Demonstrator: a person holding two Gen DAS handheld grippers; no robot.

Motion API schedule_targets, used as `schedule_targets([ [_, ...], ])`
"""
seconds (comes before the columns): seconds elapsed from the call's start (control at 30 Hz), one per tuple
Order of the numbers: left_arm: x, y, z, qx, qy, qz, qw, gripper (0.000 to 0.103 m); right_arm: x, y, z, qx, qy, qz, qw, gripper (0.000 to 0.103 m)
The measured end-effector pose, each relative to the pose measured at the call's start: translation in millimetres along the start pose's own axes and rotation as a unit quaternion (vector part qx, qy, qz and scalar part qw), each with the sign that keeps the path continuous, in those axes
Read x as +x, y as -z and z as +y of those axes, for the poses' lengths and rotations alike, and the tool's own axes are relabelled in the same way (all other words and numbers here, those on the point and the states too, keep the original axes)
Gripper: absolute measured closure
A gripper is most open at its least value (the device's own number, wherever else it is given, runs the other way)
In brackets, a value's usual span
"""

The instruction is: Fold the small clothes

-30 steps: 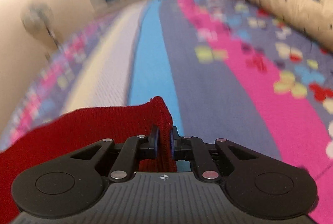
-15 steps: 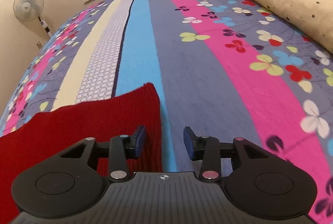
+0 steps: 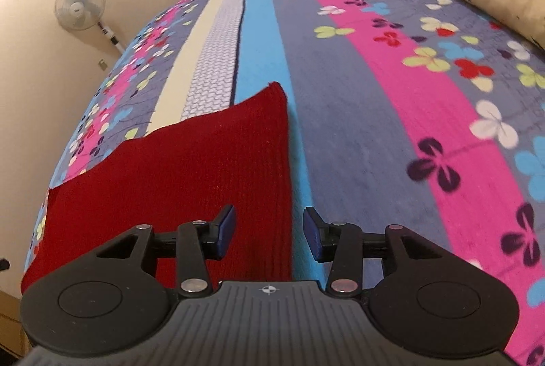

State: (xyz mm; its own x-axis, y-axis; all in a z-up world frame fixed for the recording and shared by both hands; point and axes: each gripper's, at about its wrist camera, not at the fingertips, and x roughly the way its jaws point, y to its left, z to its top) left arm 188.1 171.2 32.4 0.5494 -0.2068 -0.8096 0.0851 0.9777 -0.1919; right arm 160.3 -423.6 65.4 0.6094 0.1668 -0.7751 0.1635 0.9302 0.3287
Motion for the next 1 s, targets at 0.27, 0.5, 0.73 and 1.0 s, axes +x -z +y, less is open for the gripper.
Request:
schedule_targets([
  [0.27, 47.8, 6.3, 13.1, -0.07, 0.023, 0.067, 0.9951, 0.037, 13.3, 14.3, 5.5, -0.014, 0.031, 0.045, 0.998, 0.057],
  [0.5, 58.0, 14.5, 3.1, -0.019, 0.055, 0.093, 0.994, 0.074, 17.9, 22.8, 0.4, -0.025, 0.019, 0.081, 0.996, 0.059],
  [0.73, 16.4, 15.6, 20.2, -0.048, 0.116, -0.001, 0.9921, 0.089, -28.8, 18.7, -8.4, -0.006, -0.088, -0.004, 0.996, 0.091],
  [1.0, 62.6, 31.4, 2.6, 0.029, 0.028, 0.118, 0.9922, 0.083, 16.9, 47.5, -5.3, -0.125, 0.03, 0.129, 0.983, 0.09],
])
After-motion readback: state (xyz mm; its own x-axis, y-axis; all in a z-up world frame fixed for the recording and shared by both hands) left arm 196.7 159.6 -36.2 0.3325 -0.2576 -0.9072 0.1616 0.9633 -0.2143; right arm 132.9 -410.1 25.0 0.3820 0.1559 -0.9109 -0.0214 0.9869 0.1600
